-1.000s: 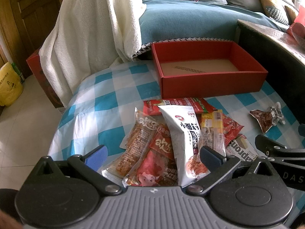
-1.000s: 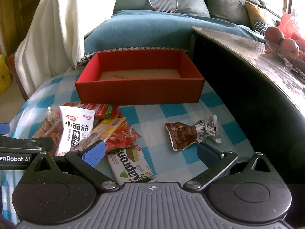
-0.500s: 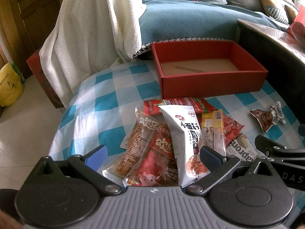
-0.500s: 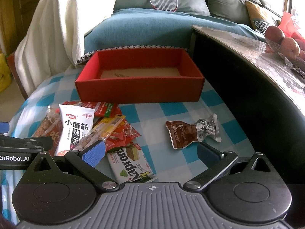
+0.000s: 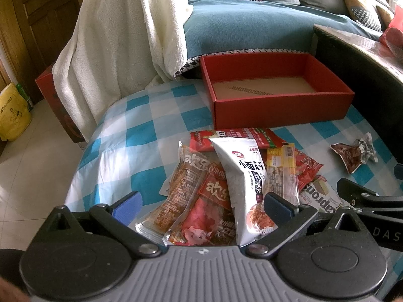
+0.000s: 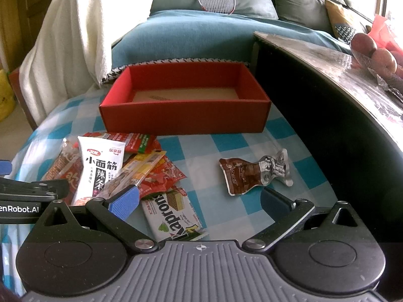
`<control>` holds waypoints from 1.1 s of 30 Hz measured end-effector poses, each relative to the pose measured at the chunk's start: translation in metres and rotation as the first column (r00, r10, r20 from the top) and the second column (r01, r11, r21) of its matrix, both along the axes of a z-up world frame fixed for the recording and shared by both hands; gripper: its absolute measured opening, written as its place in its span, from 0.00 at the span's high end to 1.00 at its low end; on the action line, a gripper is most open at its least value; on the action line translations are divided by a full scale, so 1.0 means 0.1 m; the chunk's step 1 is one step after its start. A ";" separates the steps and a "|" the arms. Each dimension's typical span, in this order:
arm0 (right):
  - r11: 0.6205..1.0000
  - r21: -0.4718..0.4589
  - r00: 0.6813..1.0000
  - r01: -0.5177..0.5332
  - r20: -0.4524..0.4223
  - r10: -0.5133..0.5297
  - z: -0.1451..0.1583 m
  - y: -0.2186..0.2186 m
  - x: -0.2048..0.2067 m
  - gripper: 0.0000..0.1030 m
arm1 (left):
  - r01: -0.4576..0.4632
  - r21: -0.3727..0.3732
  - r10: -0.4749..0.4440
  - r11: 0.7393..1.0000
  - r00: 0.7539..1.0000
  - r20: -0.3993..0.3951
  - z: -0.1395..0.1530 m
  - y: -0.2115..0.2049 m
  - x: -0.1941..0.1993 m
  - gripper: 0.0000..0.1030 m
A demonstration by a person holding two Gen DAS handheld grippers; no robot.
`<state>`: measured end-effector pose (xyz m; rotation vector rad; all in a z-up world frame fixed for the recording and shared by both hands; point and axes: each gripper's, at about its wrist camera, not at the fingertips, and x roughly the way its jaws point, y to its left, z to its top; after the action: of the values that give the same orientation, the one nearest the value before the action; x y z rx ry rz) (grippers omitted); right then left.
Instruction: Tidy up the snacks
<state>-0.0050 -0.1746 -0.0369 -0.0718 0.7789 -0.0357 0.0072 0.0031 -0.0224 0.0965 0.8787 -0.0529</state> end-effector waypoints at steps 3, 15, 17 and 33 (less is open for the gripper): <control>1.000 0.000 1.000 0.000 0.000 0.000 0.00 0.00 0.00 0.00 | 0.000 0.000 0.000 1.000 1.000 -0.001 0.00 0.00 0.00 0.04; 1.000 0.006 1.000 0.000 -0.017 0.000 -0.02 0.00 0.01 0.00 | 0.000 0.001 0.000 1.000 1.000 -0.001 -0.01 0.02 -0.02 0.05; 1.000 0.007 1.000 -0.001 -0.018 0.001 -0.02 0.00 0.01 0.00 | 0.000 0.001 0.000 1.000 1.000 -0.001 -0.02 0.02 -0.02 0.05; 1.000 0.003 0.998 -0.006 -0.059 0.006 -0.01 0.01 -0.03 0.00 | 0.006 0.005 -0.006 1.000 1.000 -0.020 -0.02 -0.02 -0.10 0.08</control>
<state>-0.0083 -0.1731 -0.0375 -0.0732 0.8376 -0.0272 -0.0025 0.0006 -0.0244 0.1037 0.8983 -0.0567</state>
